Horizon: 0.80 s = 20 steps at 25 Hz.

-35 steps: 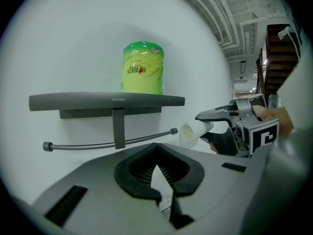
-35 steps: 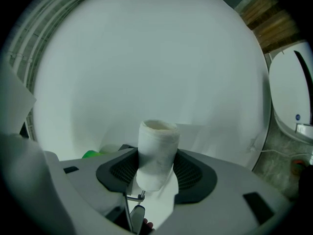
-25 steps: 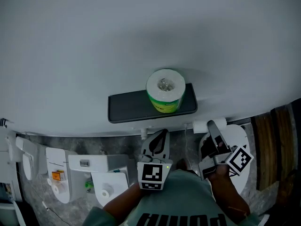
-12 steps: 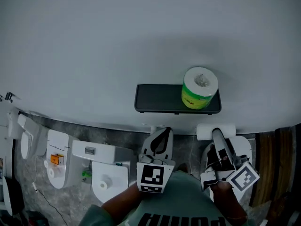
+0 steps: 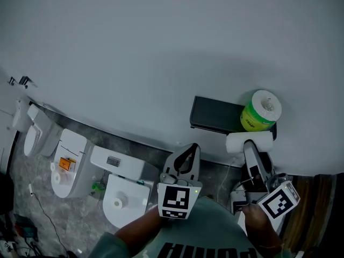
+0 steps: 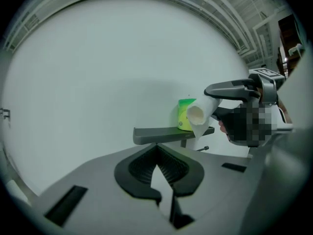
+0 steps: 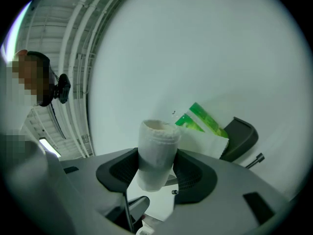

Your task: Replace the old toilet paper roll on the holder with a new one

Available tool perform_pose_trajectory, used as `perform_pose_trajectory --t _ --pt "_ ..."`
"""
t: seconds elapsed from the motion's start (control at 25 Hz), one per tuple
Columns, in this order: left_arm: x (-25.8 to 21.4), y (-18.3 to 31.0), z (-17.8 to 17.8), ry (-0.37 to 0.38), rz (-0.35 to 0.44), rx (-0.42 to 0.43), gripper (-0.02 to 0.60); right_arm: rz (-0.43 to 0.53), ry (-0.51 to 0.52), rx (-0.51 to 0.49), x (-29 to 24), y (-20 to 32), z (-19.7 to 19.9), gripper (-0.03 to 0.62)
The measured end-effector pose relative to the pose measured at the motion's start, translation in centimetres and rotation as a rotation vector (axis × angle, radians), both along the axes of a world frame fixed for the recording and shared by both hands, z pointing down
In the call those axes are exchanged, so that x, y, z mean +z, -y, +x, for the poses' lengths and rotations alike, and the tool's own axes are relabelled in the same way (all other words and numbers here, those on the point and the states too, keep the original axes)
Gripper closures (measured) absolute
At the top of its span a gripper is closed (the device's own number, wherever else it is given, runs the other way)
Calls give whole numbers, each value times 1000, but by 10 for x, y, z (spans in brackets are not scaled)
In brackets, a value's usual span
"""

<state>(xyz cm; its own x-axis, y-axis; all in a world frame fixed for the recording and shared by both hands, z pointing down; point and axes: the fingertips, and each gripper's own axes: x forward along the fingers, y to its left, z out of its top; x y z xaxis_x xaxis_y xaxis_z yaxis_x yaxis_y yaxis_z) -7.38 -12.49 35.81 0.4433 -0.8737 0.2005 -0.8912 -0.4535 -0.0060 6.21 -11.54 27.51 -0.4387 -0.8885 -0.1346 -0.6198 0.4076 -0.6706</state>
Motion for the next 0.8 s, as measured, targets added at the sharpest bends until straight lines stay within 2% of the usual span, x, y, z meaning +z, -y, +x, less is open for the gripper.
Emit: perform_pose_trajectory --t 0.32,0.8 --pt "-3 8 -31 -14 -5 -31 575 41 -170 0 -15 37 -36 365" --pt "-1 38 -52 -31 -26 -33 575 -3 -410 4 -8 78 -74 364"
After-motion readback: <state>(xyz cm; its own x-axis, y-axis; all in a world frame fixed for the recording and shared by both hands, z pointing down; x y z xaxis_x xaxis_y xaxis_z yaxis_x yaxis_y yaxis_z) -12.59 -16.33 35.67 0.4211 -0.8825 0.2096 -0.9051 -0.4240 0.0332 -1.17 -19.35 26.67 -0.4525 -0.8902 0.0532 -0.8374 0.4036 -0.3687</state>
